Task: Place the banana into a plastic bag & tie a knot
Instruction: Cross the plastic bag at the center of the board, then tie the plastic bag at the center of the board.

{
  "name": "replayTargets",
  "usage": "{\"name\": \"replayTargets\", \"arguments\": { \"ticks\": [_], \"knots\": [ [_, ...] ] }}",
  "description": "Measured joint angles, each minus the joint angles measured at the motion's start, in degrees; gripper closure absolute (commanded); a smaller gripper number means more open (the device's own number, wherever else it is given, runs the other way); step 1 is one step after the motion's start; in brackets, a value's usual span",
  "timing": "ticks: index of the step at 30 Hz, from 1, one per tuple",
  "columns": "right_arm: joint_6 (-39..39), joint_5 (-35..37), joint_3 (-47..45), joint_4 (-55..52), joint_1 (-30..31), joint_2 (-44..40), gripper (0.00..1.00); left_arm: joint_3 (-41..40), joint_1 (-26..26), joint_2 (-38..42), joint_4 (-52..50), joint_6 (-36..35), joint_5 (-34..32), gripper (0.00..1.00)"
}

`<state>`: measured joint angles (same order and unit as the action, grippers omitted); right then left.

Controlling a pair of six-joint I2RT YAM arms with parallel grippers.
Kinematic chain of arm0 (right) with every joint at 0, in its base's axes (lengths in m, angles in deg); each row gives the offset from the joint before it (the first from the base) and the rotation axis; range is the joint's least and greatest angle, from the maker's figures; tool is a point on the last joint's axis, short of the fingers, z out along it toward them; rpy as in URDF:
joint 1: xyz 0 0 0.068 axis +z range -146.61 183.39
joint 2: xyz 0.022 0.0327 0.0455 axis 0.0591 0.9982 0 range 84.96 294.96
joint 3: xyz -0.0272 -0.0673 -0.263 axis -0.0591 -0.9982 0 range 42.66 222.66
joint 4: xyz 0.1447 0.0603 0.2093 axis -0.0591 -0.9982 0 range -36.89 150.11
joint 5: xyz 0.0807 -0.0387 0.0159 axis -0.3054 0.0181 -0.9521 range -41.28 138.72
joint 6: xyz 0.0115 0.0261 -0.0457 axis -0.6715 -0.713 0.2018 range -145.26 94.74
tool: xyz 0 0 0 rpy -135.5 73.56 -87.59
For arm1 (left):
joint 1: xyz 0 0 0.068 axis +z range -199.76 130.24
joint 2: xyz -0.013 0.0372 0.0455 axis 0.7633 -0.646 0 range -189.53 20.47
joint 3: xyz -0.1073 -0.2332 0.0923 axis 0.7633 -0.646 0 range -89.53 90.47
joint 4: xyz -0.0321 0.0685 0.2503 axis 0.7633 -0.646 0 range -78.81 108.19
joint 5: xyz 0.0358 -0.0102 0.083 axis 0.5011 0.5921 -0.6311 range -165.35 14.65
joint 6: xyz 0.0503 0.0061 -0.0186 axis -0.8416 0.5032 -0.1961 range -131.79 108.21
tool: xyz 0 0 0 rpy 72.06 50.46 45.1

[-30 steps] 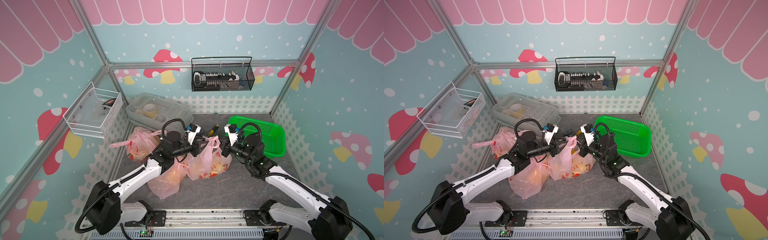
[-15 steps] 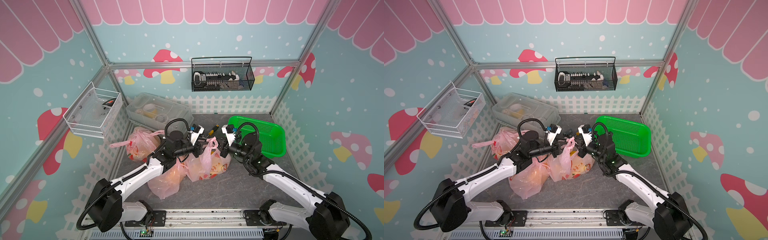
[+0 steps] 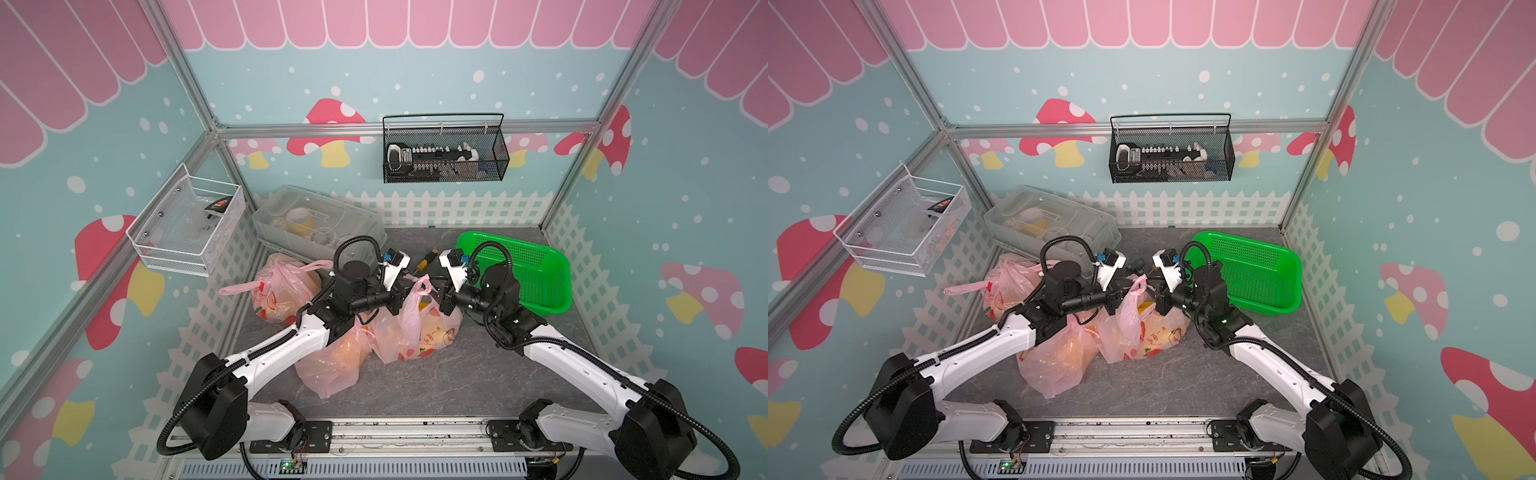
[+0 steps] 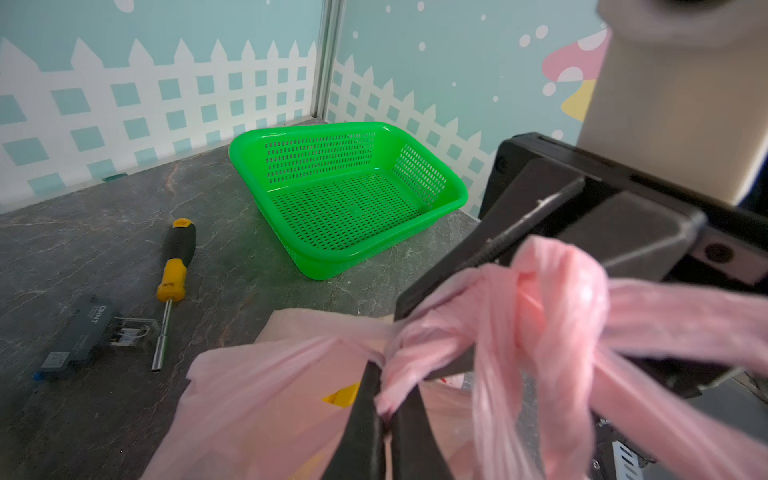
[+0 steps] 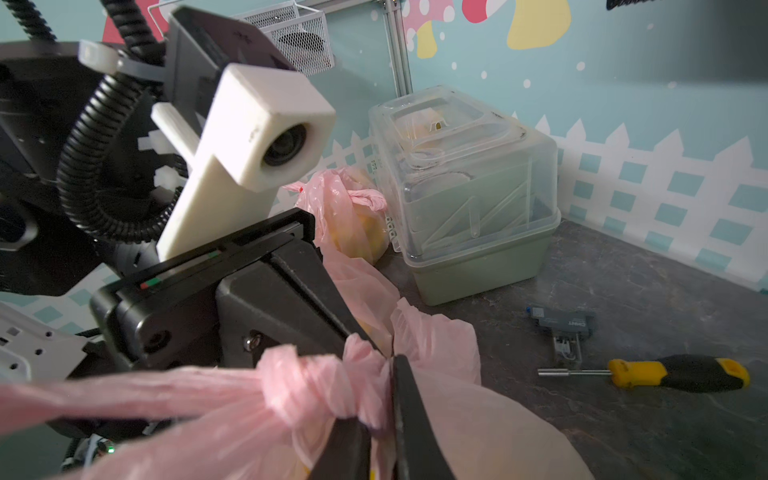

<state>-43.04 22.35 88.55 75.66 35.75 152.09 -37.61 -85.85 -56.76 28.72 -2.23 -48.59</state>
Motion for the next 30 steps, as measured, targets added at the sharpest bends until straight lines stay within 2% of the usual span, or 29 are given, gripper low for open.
{"name": "replayTargets", "arguments": {
  "ticks": [2, 6, 10, 17, 18, 23, 30],
  "knots": [
    [0.9, 2.0, 0.2, -2.9, 0.0, -1.2, 0.57, 0.0, -0.1, 0.3, -0.7, -0.2, -2.6, 1.0],
    [2.8, 6.5, 0.3, -8.4, 0.0, -6.0, 0.45, 0.0, -1.2, 1.8, -2.6, -1.4, -8.3, 1.0],
    [5.2, 9.6, 1.8, -13.8, 1.0, -10.6, 0.42, 0.0, -2.4, 2.8, -3.6, -2.4, -11.8, 1.0],
    [10.0, 15.0, 2.1, -16.7, 7.7, -17.3, 0.34, 0.2, -2.6, 3.0, -5.4, -2.8, -14.2, 1.0],
    [11.0, 15.6, 2.1, -16.9, 8.8, -17.8, 0.31, 0.4, -2.6, 3.0, -5.7, -2.9, -14.2, 1.0],
    [15.5, 18.8, 2.1, -17.7, 12.5, -17.4, 0.29, 2.3, -2.9, 2.9, -7.1, -3.2, -14.2, 1.0],
    [19.7, 21.5, 2.2, -17.6, 14.7, -15.0, 0.3, 2.5, -3.8, 2.8, -8.2, -3.8, -14.1, 1.0]
  ]
}}
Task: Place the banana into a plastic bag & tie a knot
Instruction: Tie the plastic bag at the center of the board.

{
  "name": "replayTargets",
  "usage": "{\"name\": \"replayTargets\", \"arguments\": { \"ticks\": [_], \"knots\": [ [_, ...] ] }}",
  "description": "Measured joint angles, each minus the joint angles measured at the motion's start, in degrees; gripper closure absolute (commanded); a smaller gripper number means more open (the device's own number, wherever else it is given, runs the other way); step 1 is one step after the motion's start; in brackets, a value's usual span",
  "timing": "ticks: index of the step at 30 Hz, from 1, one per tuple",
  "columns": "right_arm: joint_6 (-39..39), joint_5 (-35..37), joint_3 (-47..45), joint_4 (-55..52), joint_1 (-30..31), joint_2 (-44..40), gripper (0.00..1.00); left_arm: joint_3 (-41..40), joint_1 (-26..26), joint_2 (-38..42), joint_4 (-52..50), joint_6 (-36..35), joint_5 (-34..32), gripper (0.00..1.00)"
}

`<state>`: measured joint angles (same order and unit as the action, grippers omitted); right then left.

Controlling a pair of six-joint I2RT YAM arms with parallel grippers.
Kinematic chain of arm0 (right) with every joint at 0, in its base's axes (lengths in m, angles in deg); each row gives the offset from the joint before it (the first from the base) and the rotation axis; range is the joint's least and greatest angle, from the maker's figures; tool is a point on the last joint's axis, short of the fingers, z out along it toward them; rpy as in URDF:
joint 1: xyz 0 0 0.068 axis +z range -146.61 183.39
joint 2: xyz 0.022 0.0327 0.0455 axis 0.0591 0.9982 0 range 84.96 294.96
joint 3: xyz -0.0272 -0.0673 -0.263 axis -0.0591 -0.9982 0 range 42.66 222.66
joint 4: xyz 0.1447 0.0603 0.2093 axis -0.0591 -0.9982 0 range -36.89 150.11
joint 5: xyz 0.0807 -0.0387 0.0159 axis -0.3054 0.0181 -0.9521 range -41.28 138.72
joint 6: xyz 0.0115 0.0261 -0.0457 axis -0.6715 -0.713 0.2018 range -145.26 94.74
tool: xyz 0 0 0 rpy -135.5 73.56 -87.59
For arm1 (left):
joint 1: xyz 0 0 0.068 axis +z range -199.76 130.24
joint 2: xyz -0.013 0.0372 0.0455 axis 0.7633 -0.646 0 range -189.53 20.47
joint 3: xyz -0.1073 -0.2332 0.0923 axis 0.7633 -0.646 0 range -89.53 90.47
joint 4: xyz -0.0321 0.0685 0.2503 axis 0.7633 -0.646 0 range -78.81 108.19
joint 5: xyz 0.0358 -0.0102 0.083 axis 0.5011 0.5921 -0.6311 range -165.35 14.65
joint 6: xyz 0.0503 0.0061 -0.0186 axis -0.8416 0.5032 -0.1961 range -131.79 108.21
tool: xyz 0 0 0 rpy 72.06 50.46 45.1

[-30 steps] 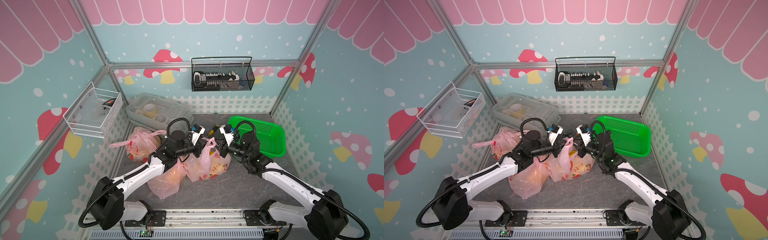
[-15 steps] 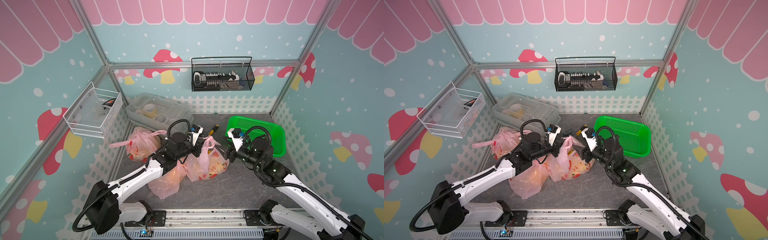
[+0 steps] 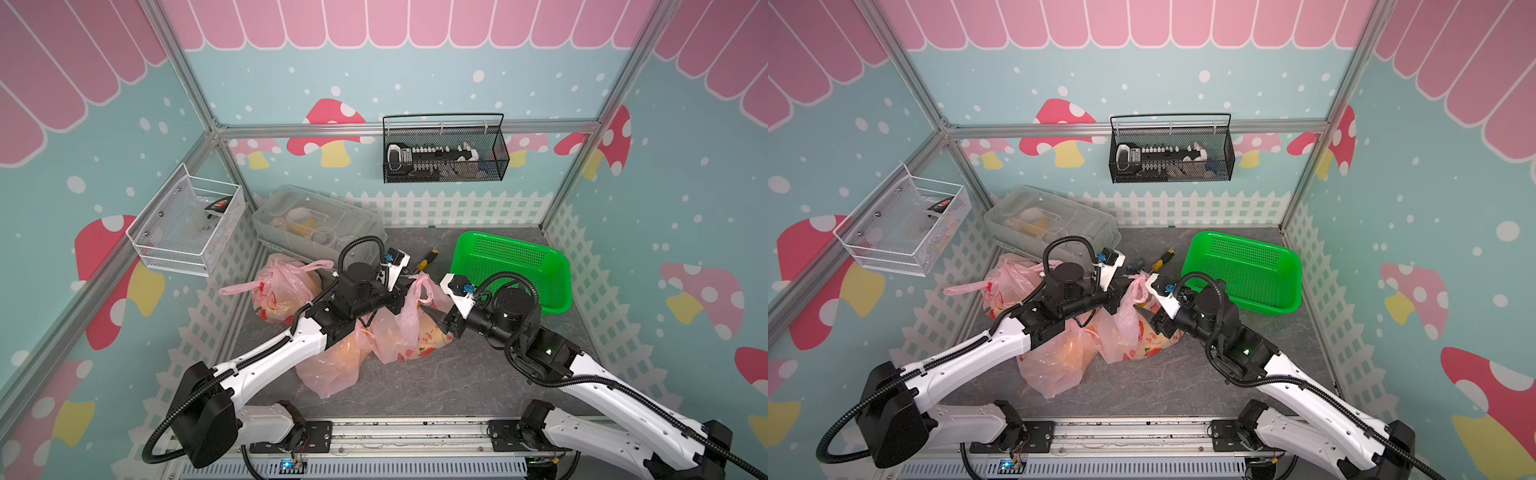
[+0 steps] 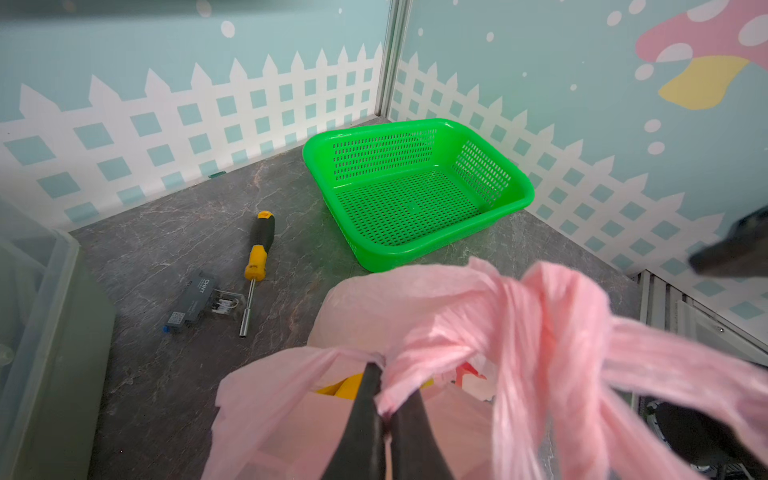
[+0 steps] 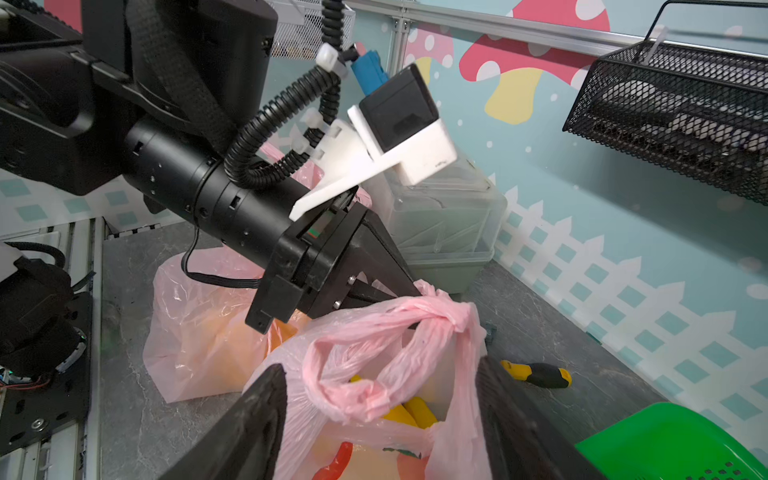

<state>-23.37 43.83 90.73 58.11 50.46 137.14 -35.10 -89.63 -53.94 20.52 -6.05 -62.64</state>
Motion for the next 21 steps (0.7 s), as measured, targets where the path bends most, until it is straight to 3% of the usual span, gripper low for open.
{"name": "replayTargets", "arguments": {
  "ticks": [5, 9, 14, 21],
  "knots": [
    [1.8, 1.0, 0.0, 0.3, 0.7, 1.8, 0.35, 0.0, 0.0, 0.0, -0.2, 0.0, 0.4, 1.0],
    [2.3, 2.1, 0.0, 1.3, 1.0, 2.3, 0.48, 0.0, -0.1, -0.1, -0.2, -0.2, 1.7, 1.0],
    [-0.3, 3.4, 1.8, 2.6, 1.0, 3.7, 0.98, 0.0, -0.3, -0.1, 0.0, -0.1, 3.9, 1.0],
    [-3.3, 8.2, 3.3, 2.0, 1.1, 5.2, 1.0, -0.2, 0.7, 0.3, 0.1, 1.6, 4.6, 1.0]
  ]
}}
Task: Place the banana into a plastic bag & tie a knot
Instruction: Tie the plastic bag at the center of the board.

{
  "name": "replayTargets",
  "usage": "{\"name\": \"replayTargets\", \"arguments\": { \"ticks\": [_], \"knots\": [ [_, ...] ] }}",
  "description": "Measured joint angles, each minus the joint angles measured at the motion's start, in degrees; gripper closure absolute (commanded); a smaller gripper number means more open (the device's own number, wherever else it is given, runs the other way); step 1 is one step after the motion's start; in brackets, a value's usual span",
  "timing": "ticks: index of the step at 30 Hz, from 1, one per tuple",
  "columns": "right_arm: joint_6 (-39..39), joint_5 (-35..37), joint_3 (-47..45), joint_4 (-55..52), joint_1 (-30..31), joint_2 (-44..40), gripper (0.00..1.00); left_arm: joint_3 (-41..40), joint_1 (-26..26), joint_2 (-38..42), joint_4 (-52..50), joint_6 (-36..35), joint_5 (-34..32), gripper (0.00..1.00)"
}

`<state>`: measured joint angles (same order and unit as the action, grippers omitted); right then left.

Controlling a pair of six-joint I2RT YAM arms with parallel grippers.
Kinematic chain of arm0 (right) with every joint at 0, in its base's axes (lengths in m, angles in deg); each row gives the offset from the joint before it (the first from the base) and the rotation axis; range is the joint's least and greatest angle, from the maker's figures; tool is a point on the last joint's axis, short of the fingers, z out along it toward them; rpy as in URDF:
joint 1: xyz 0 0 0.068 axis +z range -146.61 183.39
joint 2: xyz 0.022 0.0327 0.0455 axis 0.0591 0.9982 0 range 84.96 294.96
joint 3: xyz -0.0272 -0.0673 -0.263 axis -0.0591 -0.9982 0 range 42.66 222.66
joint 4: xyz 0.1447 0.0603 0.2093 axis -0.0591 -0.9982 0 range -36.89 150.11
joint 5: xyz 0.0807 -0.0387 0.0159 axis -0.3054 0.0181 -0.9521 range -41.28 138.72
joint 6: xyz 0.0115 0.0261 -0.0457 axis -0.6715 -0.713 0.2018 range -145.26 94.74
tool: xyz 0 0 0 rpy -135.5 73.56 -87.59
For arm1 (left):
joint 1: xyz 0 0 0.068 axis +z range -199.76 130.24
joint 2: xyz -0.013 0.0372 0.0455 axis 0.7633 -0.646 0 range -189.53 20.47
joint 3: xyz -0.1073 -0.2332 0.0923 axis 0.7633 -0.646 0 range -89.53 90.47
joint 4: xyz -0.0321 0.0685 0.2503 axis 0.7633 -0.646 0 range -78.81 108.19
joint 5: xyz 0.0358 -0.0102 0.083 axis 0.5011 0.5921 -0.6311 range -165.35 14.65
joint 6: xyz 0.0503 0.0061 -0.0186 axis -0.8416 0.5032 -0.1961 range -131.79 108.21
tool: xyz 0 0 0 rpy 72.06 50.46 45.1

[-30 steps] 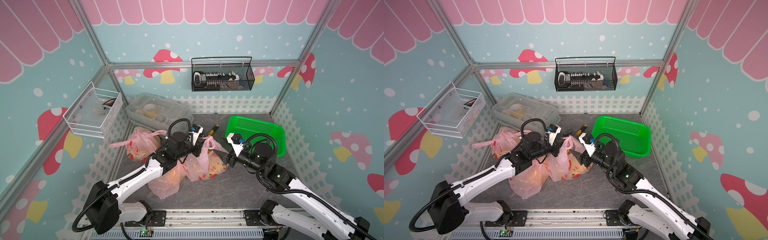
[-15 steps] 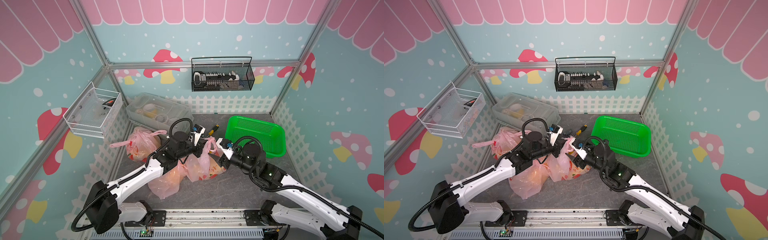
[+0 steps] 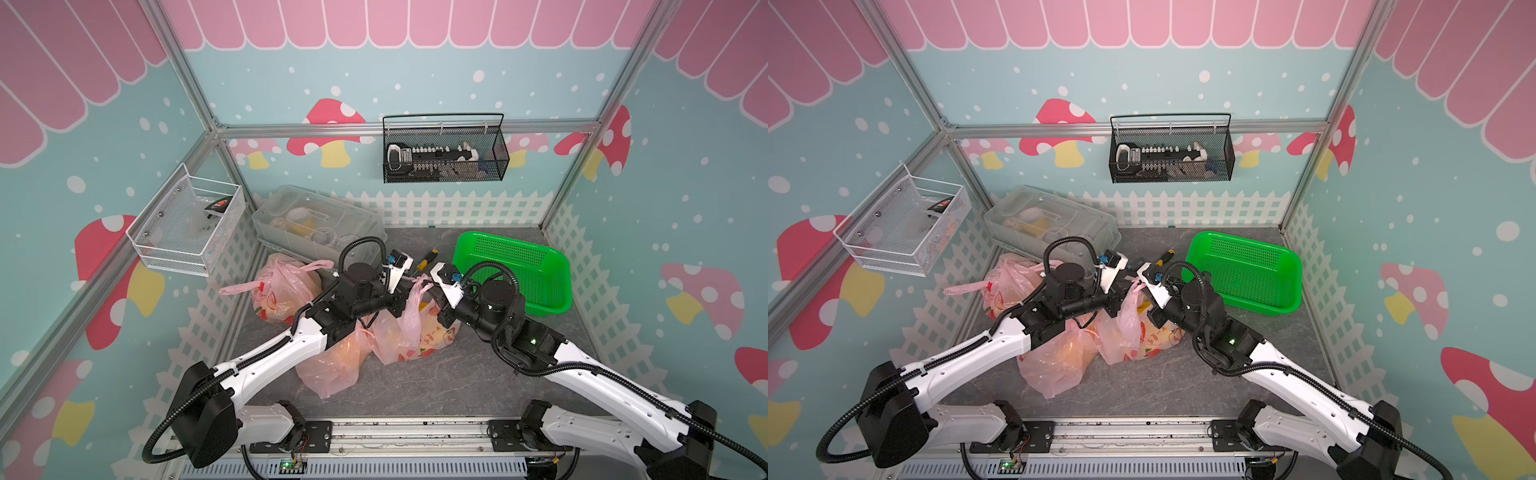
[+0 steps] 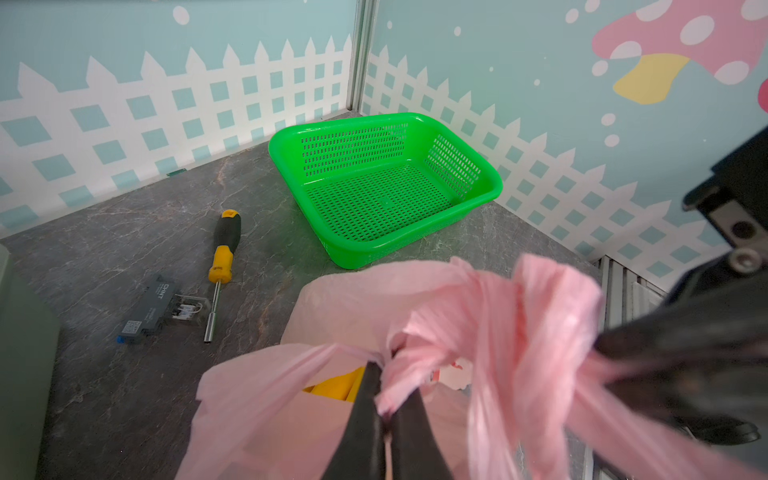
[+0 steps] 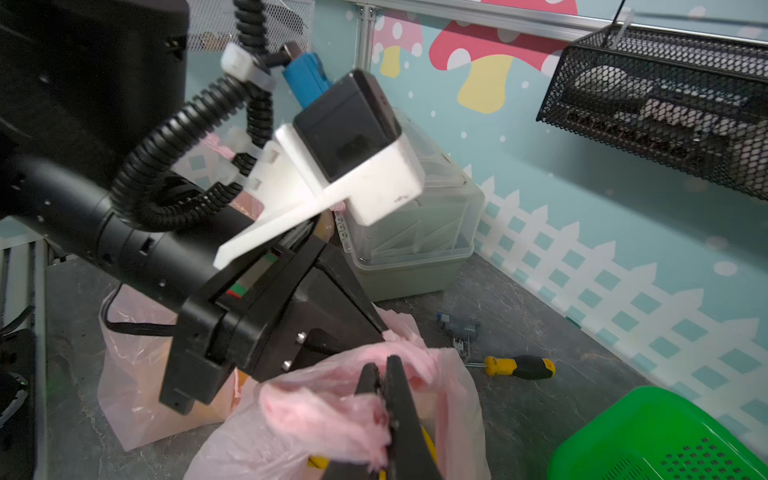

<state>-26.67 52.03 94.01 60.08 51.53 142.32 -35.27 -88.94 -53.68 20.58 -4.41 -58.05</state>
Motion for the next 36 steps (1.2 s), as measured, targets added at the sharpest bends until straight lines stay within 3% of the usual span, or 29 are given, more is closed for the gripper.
{"name": "replayTargets", "arguments": {
  "ticks": [7, 19, 29, 36],
  "knots": [
    [-1.7, 7.2, -2.4, -2.2, 0.0, -4.1, 1.0, -4.5, 5.4, 5.5, 2.5, 4.7, -0.6, 1.0],
    [-5.5, 13.8, -4.0, -4.4, -0.6, -2.4, 1.0, -5.7, 6.5, 6.5, 3.9, 7.5, -1.6, 1.0],
    [-10.4, 13.6, -5.0, -6.1, -5.0, -0.4, 1.0, -9.0, 10.3, 7.6, 3.3, 13.7, -7.1, 1.0],
    [-15.4, 13.7, -11.4, -6.1, -6.4, 0.6, 1.0, -13.3, 12.1, 6.9, 0.9, 19.3, -11.8, 1.0]
  ]
}}
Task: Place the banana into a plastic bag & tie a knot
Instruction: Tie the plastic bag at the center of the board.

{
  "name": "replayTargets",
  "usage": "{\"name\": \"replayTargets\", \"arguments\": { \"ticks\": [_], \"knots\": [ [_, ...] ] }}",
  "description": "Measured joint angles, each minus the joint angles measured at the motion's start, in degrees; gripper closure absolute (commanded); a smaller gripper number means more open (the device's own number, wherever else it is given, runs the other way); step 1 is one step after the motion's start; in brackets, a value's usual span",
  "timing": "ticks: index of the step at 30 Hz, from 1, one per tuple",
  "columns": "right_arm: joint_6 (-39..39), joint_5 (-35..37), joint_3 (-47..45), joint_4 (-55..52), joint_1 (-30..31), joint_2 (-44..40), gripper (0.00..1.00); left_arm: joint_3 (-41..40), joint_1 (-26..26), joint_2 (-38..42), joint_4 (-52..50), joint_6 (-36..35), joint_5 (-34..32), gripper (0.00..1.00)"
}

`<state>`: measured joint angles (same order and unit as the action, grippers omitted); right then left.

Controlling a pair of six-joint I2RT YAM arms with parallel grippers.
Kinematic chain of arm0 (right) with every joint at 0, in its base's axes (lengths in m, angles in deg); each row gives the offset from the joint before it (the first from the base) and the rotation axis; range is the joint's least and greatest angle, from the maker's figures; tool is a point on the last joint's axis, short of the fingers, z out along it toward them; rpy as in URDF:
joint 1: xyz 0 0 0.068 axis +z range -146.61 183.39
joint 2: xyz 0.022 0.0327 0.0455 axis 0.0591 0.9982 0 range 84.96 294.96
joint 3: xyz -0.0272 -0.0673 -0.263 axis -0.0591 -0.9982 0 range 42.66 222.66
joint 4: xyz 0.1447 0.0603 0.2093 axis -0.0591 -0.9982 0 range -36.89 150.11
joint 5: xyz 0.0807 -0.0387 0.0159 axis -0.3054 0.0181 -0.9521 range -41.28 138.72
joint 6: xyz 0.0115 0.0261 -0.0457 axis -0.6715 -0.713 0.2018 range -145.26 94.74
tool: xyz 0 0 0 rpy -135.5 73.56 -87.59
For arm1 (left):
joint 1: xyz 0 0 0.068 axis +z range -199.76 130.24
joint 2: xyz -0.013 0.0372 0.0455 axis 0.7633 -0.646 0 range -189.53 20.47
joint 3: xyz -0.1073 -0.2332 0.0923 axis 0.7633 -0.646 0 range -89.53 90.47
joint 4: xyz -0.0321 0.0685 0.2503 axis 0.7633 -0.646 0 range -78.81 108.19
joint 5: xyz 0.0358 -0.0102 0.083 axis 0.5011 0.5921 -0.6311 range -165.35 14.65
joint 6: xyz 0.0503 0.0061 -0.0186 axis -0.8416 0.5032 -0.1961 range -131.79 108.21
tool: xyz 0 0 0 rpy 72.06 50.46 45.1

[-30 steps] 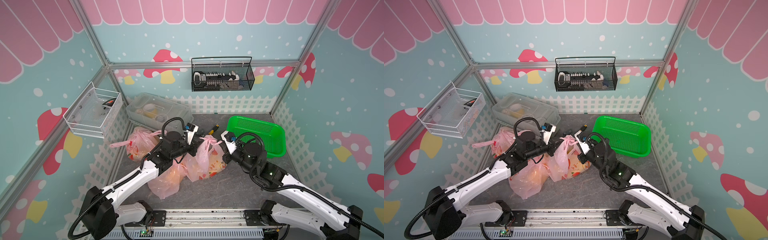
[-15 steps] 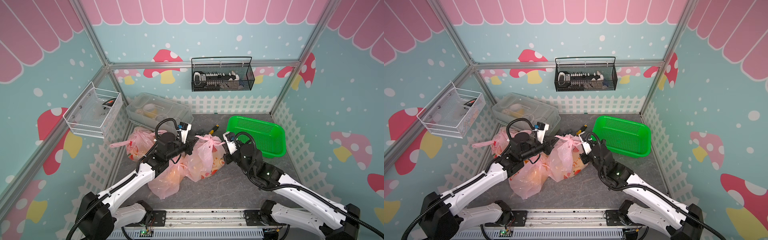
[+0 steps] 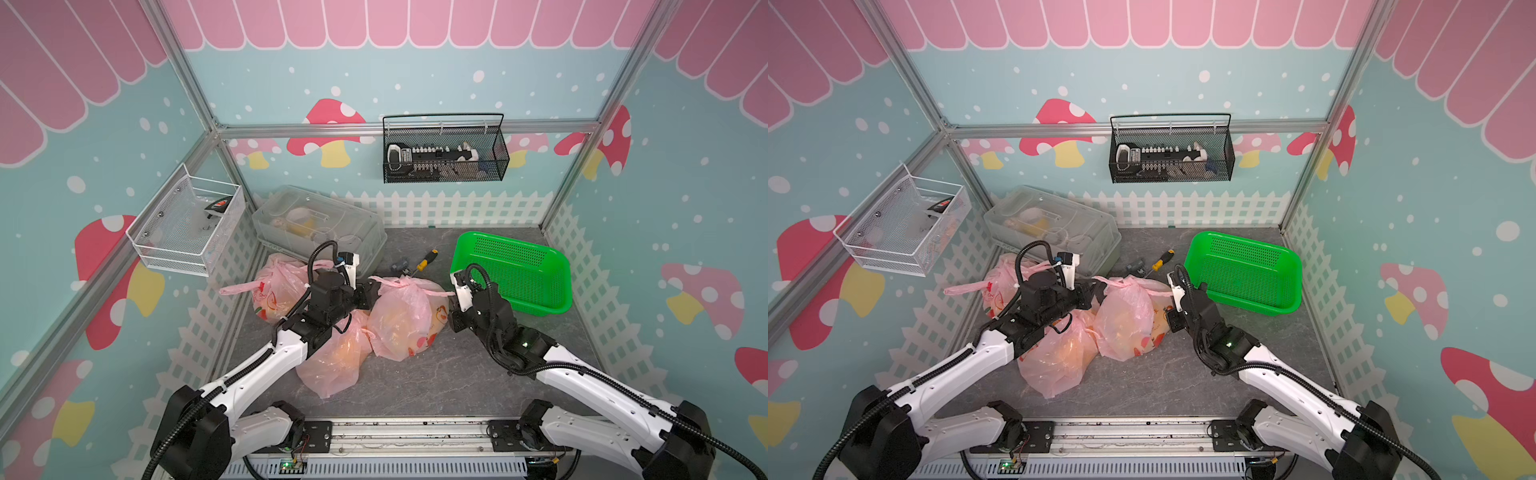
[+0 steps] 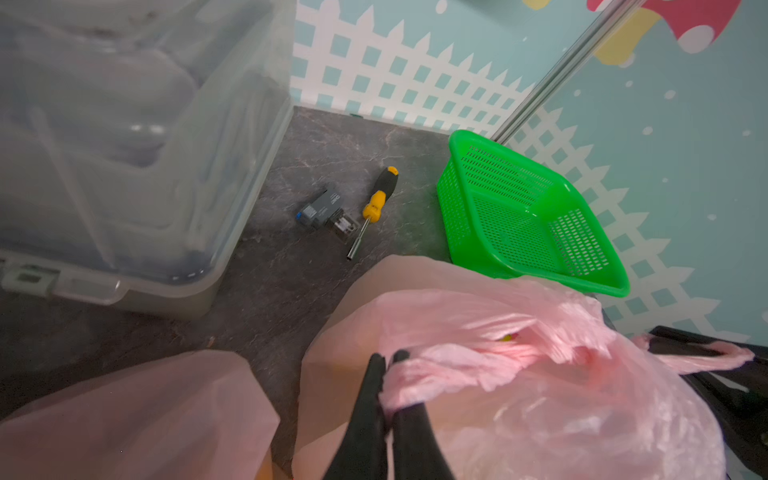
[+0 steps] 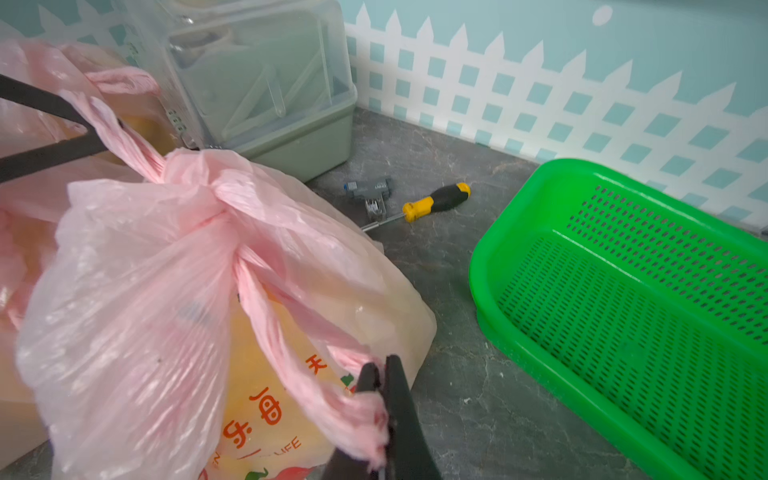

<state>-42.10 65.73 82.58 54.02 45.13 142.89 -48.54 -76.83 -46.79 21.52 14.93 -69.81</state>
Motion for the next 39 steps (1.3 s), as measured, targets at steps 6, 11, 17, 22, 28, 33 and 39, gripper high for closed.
{"name": "replayTargets", "arguments": {
  "ticks": [6, 11, 17, 22, 28, 33, 39],
  "knots": [
    [-4.0, -2.2, -4.9, 0.3, -4.4, 0.1, 1.0, -3.0, 0.9, -0.8, -1.0, 1.7, -1.0, 1.0],
    [-4.7, -2.7, -4.9, 1.0, -4.6, 0.7, 1.0, -3.1, 1.9, -1.6, -0.9, 1.9, -1.5, 1.0],
    [-6.2, -5.9, -4.3, 1.1, -9.2, 1.9, 1.0, -3.1, 3.4, -2.4, -0.7, 2.3, -1.1, 1.0],
    [-7.1, -9.1, -3.8, 1.2, -11.5, 3.9, 1.0, -3.1, 3.7, -2.6, -0.2, 2.2, -0.9, 1.0],
    [-7.7, -10.0, -1.3, 1.6, -12.8, 10.0, 1.0, -3.1, 4.2, -3.4, 0.3, 1.7, -0.9, 1.0],
    [-6.5, -12.2, 4.5, 1.7, -16.9, 14.0, 1.0, -2.9, 4.2, -2.4, 1.7, -0.4, 1.0, 1.0],
    [-4.4, -13.1, 7.3, 2.4, -17.7, 13.9, 1.0, -2.1, 3.9, 1.4, 2.9, -2.5, 1.1, 1.0]
  ]
}}
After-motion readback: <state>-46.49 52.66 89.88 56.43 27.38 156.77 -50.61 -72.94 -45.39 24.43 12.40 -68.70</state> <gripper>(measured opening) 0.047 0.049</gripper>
